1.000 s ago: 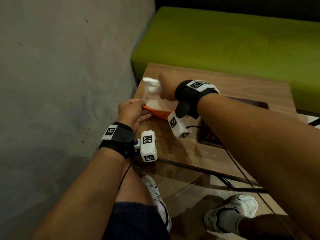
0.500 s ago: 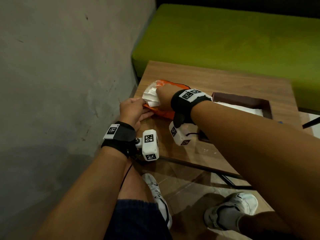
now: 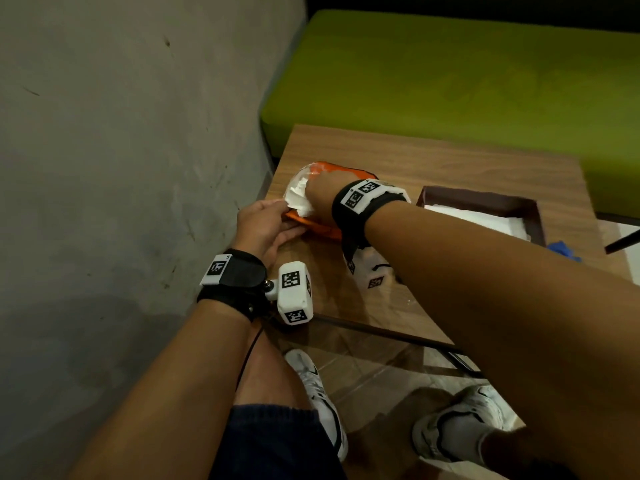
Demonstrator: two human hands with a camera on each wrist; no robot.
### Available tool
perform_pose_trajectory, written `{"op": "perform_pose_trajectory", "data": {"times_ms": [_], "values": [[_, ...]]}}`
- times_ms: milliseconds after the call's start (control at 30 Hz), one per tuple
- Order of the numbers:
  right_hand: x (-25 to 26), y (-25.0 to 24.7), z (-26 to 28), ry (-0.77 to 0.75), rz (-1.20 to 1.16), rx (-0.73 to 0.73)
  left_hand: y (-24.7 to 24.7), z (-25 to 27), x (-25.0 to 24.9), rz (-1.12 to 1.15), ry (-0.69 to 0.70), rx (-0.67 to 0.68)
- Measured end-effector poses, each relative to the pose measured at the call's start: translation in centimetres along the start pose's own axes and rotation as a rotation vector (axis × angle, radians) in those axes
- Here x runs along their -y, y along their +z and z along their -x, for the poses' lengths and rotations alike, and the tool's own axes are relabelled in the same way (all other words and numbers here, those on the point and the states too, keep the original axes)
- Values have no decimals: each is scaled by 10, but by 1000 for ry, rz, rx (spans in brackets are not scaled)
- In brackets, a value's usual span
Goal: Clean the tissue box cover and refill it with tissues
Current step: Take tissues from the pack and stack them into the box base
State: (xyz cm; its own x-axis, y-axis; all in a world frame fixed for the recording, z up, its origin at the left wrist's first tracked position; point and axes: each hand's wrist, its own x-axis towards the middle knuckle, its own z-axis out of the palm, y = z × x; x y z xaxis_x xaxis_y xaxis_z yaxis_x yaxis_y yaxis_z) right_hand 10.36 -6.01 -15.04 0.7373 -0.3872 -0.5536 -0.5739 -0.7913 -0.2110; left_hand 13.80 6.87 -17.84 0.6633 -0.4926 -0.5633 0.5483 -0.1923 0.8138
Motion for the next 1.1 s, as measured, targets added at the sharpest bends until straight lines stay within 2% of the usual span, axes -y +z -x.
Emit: {"op": "perform_pose_trajectory", "data": {"times_ms": [100, 167, 367, 500, 667, 767, 867, 967, 1100], "values": [[-2, -12, 45, 73, 66, -99, -2, -3, 1, 4, -12, 17], [-13, -13, 52, 91, 85, -172, -2, -3, 0, 2, -5, 8], [-27, -24, 65, 38, 1, -240, 2, -2, 0, 1, 33, -31], [-35, -33, 80, 4, -226, -328, 2, -2, 0, -2, 55, -87], [-50, -40, 84, 84, -780, -463, 1, -4, -1, -13, 70, -145], [-53, -41, 92, 29, -1053, -599, 1, -6, 1, -38, 64, -163], [-54, -44, 104, -26, -1157, -655, 3, 0, -1, -83, 73, -200], [-55, -47, 114, -58, -1150, -653, 5, 6, -4, -107, 95, -283], [-56, -51, 132, -105, -1096, -665, 8, 18, -17, -123, 319, -510]]}}
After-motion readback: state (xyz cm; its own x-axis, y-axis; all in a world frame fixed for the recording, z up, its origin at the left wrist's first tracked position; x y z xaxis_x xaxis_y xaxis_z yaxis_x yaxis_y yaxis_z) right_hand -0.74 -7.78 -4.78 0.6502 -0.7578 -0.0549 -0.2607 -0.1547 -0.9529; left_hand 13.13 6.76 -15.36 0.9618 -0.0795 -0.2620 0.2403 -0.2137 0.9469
